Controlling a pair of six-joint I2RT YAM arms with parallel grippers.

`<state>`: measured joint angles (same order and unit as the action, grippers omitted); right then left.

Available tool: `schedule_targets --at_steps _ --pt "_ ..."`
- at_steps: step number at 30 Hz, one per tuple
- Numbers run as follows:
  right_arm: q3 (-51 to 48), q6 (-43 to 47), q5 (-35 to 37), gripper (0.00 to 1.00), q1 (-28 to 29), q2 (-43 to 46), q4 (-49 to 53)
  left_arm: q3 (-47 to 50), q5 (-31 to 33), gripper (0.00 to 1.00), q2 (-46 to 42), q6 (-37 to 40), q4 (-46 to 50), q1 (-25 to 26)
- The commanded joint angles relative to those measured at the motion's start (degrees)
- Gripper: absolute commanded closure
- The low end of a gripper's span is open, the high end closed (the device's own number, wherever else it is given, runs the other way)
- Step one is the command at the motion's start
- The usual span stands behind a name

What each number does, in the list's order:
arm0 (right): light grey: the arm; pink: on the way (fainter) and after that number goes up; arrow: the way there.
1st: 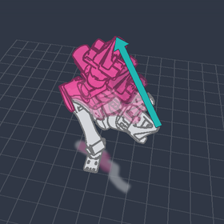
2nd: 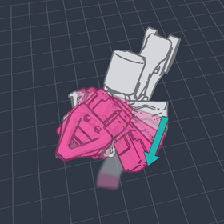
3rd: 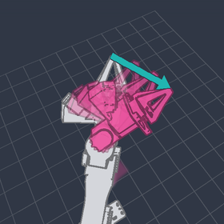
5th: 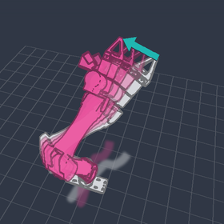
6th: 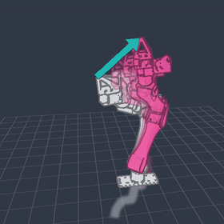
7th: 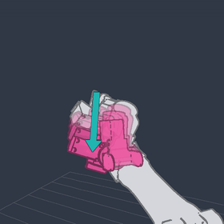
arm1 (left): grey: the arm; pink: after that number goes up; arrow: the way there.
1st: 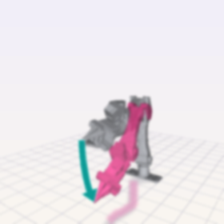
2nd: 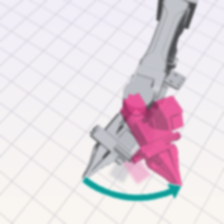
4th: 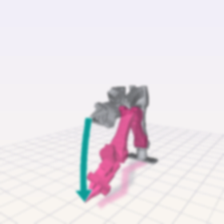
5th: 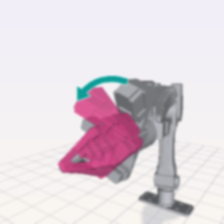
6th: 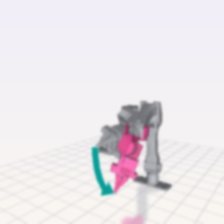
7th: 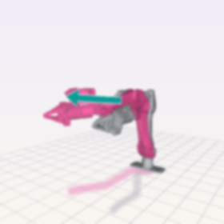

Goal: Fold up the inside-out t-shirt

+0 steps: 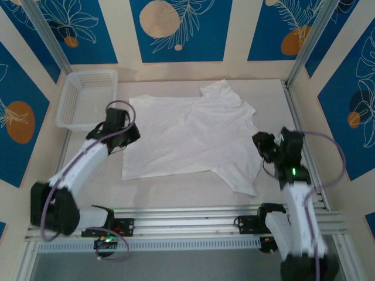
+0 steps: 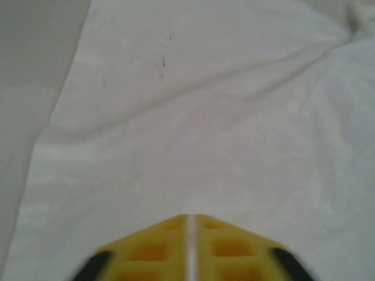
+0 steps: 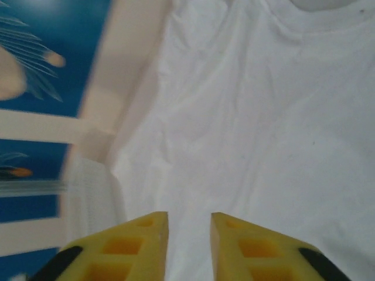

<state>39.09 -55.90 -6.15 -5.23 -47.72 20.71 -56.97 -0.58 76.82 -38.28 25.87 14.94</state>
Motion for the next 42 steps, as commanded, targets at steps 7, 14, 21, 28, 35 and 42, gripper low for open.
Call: schedule_targets --at_steps 7,14,21,28,35,42 --pt "15.10 4.38 -7.98 0.98 -5.49 -43.81 -6.68 -13.45 3.09 1.00 26.96 -1.49 -0.99 -3.30" --pt "12.55 -2.90 -3.97 1.00 -6.46 -49.53 -1.14 -13.00 2.08 1.00 32.17 -3.79 -2.00 -4.08" --pt "-0.43 -10.80 -2.22 1.00 -6.54 -42.43 0.52 -2.76 -0.01 1.00 29.21 -5.48 -6.83 -4.29" --pt "-10.19 -11.84 0.78 1.00 -7.15 -29.36 3.65 6.09 -1.94 1.00 23.82 -5.15 -12.64 -4.37" --pt "-2.99 4.87 -2.37 0.78 -8.19 -15.83 6.64 8.98 -5.10 0.71 9.32 -0.75 -14.53 -4.19" --pt "-7.70 7.65 -6.41 0.66 -25.59 -13.42 9.94 11.87 -5.61 0.65 -6.23 1.75 -6.98 -4.08"
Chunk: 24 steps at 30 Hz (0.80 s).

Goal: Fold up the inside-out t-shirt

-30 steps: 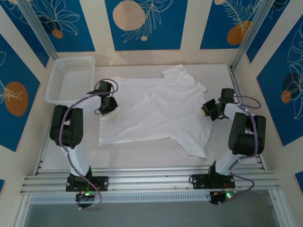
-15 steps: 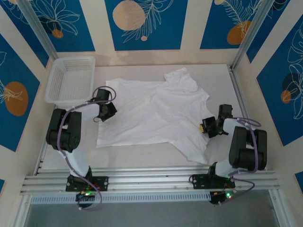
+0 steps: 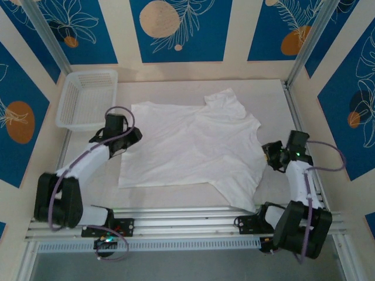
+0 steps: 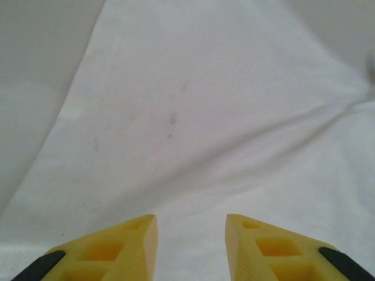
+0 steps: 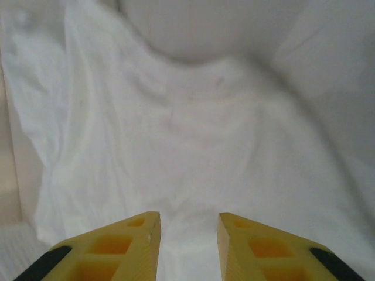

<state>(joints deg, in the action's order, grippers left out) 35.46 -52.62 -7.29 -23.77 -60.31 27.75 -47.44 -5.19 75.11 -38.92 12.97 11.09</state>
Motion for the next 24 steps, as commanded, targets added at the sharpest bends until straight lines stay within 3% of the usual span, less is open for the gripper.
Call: schedule_targets --at_steps 1,6,10,15,21,24 --pt "-5.06 5.98 -7.38 0.66 -9.47 -1.59 0.78 3.16 -0.77 0.65 -6.33 2.63 6.92 -0.22" --pt "-2.14 18.18 -17.64 0.64 -10.84 -10.64 -6.03 8.93 -0.70 0.58 -14.88 4.06 8.58 -0.35" --pt "-1.68 17.18 -19.24 0.64 -10.43 -14.73 -9.71 11.22 -1.01 0.55 -17.66 4.21 9.76 -0.35" --pt "-0.82 12.31 -6.21 0.64 -5.29 -14.38 -0.47 12.01 0.23 0.55 -18.07 2.82 10.52 -0.34" --pt "-6.27 6.20 4.87 0.64 -2.26 1.59 11.35 11.59 1.22 0.55 -17.02 2.73 11.08 -0.31" --pt "-8.12 6.58 5.36 0.63 -0.44 6.42 13.87 11.00 1.61 0.55 -17.01 3.14 11.83 -0.30"
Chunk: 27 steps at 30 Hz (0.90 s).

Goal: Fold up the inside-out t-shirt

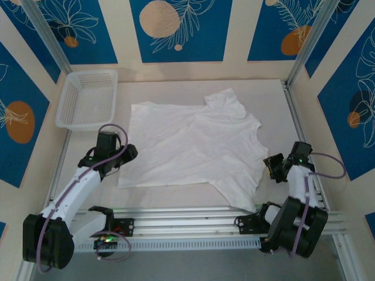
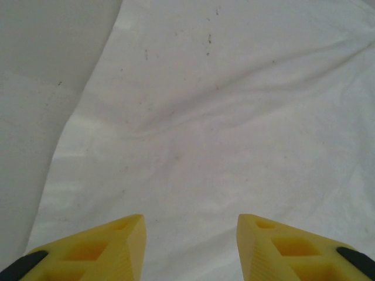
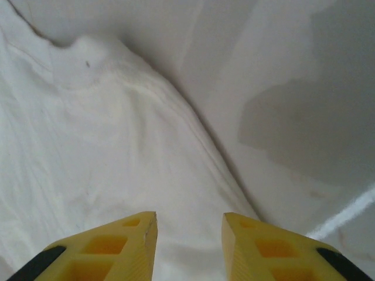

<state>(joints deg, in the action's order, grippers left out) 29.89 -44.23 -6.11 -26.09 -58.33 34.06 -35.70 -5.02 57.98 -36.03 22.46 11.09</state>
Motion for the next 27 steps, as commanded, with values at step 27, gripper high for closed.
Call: schedule_targets --at_steps 27 --pt "-5.28 -16.11 7.63 0.50 13.78 11.13 15.52 -1.40 4.30 0.55 0.19 -1.01 5.82 -0.31"
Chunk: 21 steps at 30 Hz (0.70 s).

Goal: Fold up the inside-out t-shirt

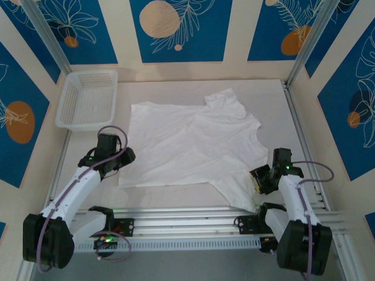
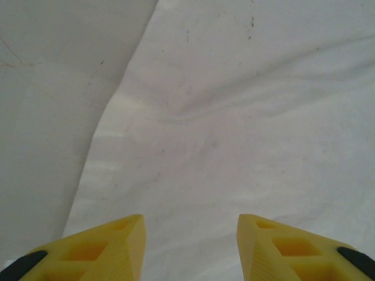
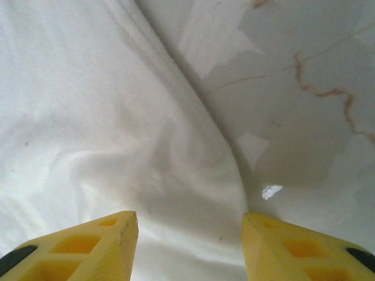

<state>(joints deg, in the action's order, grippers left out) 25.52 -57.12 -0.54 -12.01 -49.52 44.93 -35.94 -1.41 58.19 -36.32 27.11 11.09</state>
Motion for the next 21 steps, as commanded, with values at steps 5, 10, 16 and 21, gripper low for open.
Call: schedule_targets --at_steps 5,10,16,21 --pt "-1.34 -3.11 1.25 0.50 -0.14 2.48 5.21 -1.13 1.45 0.55 -0.62 -0.62 1.65 -0.37" --pt "-0.48 -4.18 1.94 0.49 2.12 -0.77 4.88 -0.99 1.17 0.55 -0.04 -1.16 1.10 -0.36" --pt "-0.10 -3.23 2.68 0.56 2.52 -4.54 -0.68 -0.27 0.96 0.55 0.17 -1.56 0.40 -0.37" --pt "-0.37 -2.14 3.38 0.94 1.74 -4.71 -3.88 -0.60 2.23 0.55 -0.14 -2.01 2.35 -0.36"
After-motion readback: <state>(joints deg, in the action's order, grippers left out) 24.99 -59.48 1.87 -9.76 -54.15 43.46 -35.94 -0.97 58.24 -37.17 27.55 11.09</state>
